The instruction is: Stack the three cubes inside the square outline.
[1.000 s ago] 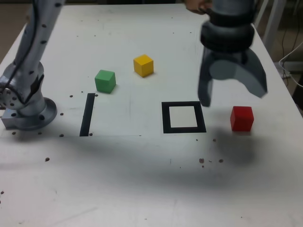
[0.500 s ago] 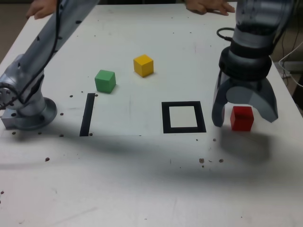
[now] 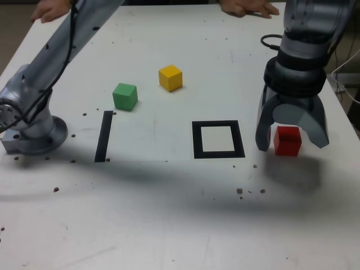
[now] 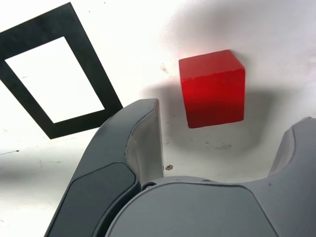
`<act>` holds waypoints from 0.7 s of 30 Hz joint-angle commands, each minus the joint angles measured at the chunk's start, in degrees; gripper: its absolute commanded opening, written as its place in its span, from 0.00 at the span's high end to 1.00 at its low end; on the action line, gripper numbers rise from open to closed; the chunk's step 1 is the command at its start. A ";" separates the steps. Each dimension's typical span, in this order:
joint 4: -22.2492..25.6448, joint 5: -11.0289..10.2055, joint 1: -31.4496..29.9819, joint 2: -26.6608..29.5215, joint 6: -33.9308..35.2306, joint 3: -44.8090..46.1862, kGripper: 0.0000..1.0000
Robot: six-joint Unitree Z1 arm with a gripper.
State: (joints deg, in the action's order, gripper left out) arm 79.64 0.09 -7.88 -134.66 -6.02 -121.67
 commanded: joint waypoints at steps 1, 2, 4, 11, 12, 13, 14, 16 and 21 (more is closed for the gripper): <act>0.07 0.01 0.45 -0.65 -0.18 -0.28 0.19; 0.06 0.02 0.57 -0.79 -0.21 -0.34 0.21; 0.03 -0.06 0.76 -1.04 -0.27 -0.47 0.24; -0.50 -0.48 1.05 -1.87 -0.36 -1.09 0.28; -0.56 -0.51 1.07 -2.01 -0.37 -1.20 0.28; -0.63 -0.52 1.11 -2.17 -0.39 -1.35 0.28; -0.66 -0.52 1.13 -2.26 -0.41 -1.43 0.28; -0.66 -0.50 1.20 -2.39 -0.48 -1.55 0.28; -0.58 -0.38 1.35 -2.51 -0.67 -1.53 0.30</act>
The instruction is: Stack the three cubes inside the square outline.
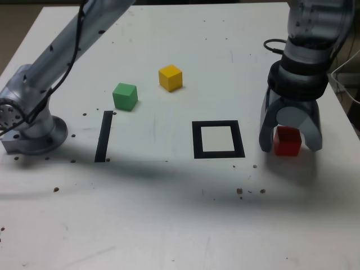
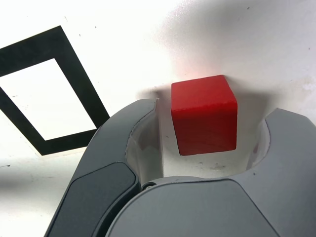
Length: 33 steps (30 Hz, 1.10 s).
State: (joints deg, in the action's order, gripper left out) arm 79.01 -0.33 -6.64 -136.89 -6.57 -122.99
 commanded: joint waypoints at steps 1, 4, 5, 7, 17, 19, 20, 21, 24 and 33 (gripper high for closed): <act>0.08 0.06 0.13 -0.28 -0.15 -0.17 0.31; 0.22 0.08 0.18 -0.23 -0.18 -0.11 0.35; 0.26 0.10 0.20 -0.21 -0.18 -0.08 0.36; 0.33 0.22 0.26 -0.17 -0.19 -0.03 0.38; 0.28 1.01 0.40 -0.12 -0.20 0.55 0.49; 0.23 1.04 0.40 -0.13 -0.20 0.65 0.51; 0.21 1.04 0.40 -0.12 -0.20 0.71 0.51; 0.18 1.05 0.40 -0.10 -0.20 0.76 0.52; -0.40 1.18 0.40 0.05 -0.24 0.93 0.58; -2.44 2.40 0.57 0.51 -1.12 1.54 0.69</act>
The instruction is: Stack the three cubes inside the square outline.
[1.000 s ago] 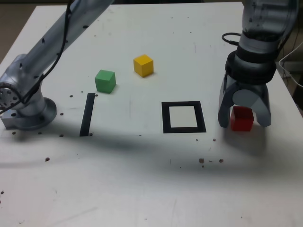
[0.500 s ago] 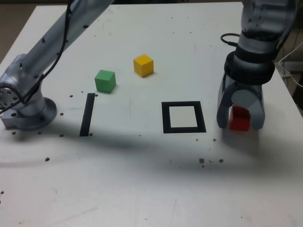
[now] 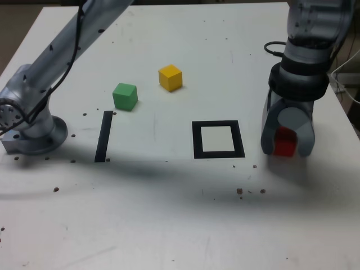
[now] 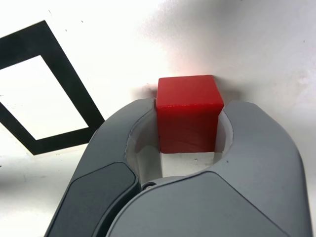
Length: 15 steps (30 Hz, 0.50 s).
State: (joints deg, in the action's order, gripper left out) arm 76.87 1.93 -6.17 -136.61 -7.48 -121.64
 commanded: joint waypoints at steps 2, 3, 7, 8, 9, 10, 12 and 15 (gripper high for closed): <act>-0.43 0.20 0.10 0.38 -0.45 0.14 0.71; -0.49 0.22 0.10 0.53 -0.57 0.15 0.72; -0.87 0.18 0.10 2.16 -0.86 1.05 0.74; -1.11 0.12 0.10 2.94 -0.87 1.69 0.75; -1.45 0.05 0.10 3.88 -0.87 2.53 0.75; -1.89 -0.07 0.11 4.98 -0.87 3.60 0.75; -3.05 -0.33 0.22 7.59 -0.87 6.50 0.75; -5.32 -0.71 0.81 12.21 -0.87 12.62 0.75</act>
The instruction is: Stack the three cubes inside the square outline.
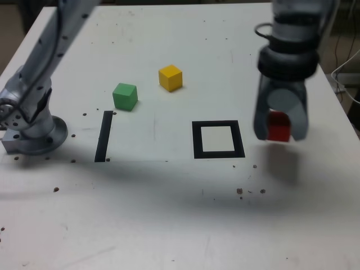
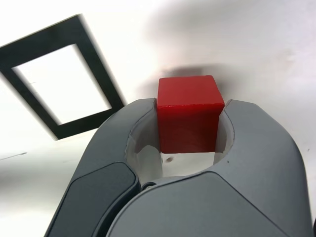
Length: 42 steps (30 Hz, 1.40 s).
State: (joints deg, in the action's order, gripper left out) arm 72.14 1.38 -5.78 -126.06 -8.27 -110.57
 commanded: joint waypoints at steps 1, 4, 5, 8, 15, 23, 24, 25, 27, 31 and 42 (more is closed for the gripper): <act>-1.36 -0.28 0.74 3.24 -0.08 3.88 0.75; -3.64 -0.68 1.83 7.69 -0.08 10.97 0.75; -4.30 -0.88 2.15 9.02 -0.08 13.17 0.75; -5.82 -1.71 2.95 12.48 -0.08 19.19 0.75; -8.97 -1.48 3.28 14.70 -0.08 26.47 0.75; -11.77 -0.21 3.19 15.03 -0.05 29.75 0.75; -12.11 -0.06 3.13 14.99 -0.03 29.99 0.75; -12.41 0.06 3.06 14.95 0.02 30.21 0.75; -12.98 0.30 2.80 14.84 0.24 30.69 0.75; -13.60 0.54 1.95 14.83 1.32 31.18 0.75; -16.50 1.01 0.63 14.28 5.41 33.26 0.75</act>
State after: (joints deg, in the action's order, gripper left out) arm 56.32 2.46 -5.11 -111.46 -3.22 -77.73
